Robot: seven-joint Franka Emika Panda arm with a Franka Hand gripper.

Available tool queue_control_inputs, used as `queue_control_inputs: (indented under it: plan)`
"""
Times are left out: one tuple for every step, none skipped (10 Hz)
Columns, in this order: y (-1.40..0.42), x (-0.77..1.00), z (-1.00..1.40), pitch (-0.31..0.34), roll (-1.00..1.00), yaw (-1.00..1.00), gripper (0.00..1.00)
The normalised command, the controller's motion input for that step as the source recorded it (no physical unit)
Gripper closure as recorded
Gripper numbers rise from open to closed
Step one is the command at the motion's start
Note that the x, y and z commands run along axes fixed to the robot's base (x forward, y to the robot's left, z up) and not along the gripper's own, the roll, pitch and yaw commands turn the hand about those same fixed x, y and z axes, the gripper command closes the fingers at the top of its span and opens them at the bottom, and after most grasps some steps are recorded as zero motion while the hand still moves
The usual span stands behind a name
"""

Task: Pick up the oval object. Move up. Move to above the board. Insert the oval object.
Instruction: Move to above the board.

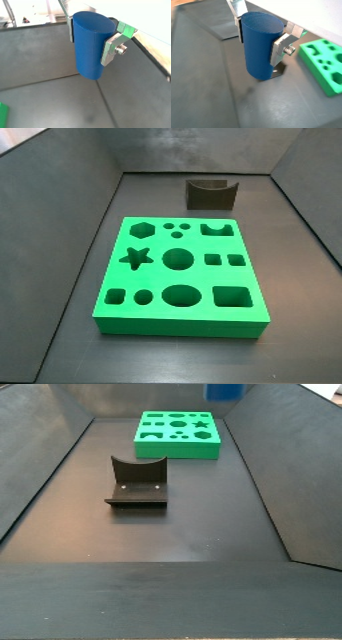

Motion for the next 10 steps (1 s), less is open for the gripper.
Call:
queue_control_inputs:
  plan:
    - [-1.0, 0.04, 0.06, 0.053, -0.06, -1.0, 1.0]
    - [-1.0, 0.05, 0.06, 0.065, -0.06, -1.0, 1.0]
    - [-1.0, 0.05, 0.06, 0.083, -0.07, -1.0, 1.0]
    - [-1.0, 0.04, 0.06, 0.097, -0.09, -1.0, 1.0]
    - [-1.0, 0.04, 0.06, 0.086, -0.11, -0.8, 1.0]
    - [-1.0, 0.04, 0.07, 0.08, -0.1, -0.64, 1.0]
    - [-1.0, 0.04, 0.07, 0.07, -0.07, -0.34, 1.0]
    - [-1.0, 0.05, 0.07, 0.063, -0.06, -0.16, 1.0]
    - [-1.0, 0.05, 0.08, 0.064, -0.04, -0.01, 1.0]
    - [-1.0, 0.05, 0.08, 0.068, -0.02, 0.0, 1.0]
